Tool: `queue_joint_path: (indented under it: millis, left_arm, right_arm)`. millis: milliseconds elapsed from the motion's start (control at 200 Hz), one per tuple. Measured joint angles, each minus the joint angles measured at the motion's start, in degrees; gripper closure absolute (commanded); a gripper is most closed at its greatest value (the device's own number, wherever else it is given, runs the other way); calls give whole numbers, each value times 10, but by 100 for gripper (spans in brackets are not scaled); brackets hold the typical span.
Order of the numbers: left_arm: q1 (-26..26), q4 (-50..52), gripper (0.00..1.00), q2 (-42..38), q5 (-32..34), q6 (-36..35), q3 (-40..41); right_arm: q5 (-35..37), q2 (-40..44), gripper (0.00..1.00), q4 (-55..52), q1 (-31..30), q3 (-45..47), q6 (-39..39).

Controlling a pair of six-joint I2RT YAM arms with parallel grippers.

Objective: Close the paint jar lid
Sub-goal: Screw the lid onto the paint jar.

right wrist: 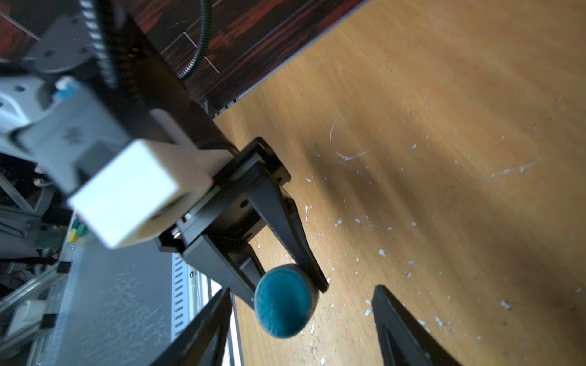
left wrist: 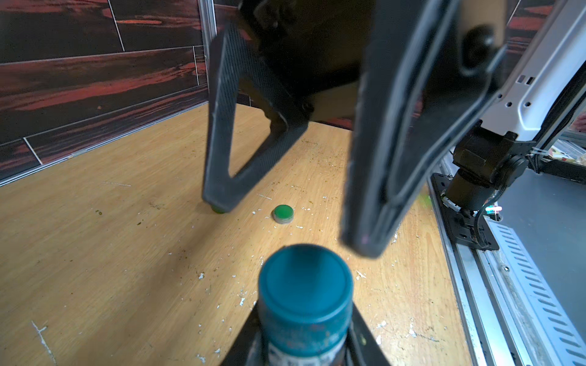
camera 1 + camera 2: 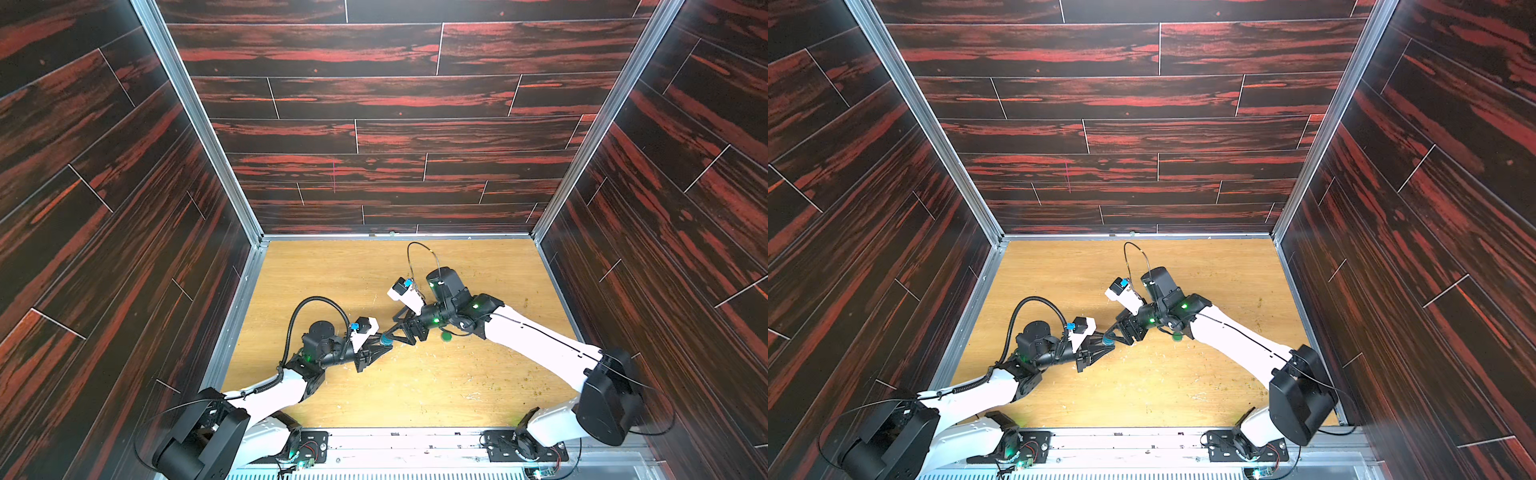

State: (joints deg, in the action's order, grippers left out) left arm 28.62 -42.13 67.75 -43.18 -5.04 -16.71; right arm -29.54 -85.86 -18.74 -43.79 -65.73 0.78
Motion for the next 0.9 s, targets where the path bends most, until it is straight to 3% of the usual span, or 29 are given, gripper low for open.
queue_joint_path:
  millis: [381, 556, 897]
  left_arm:
    - [0, 10, 100, 0, 10, -6, 0]
    - [0, 17, 100, 0, 15, -7, 0]
    - [0, 21, 100, 1, 18, -10, 0]
  right_arm:
    - [39, -26, 39, -20, -23, -15, 4]
    - [50, -31, 53, -28, -33, -24, 7]
    - [56, -31, 47, -37, -43, -26, 8]
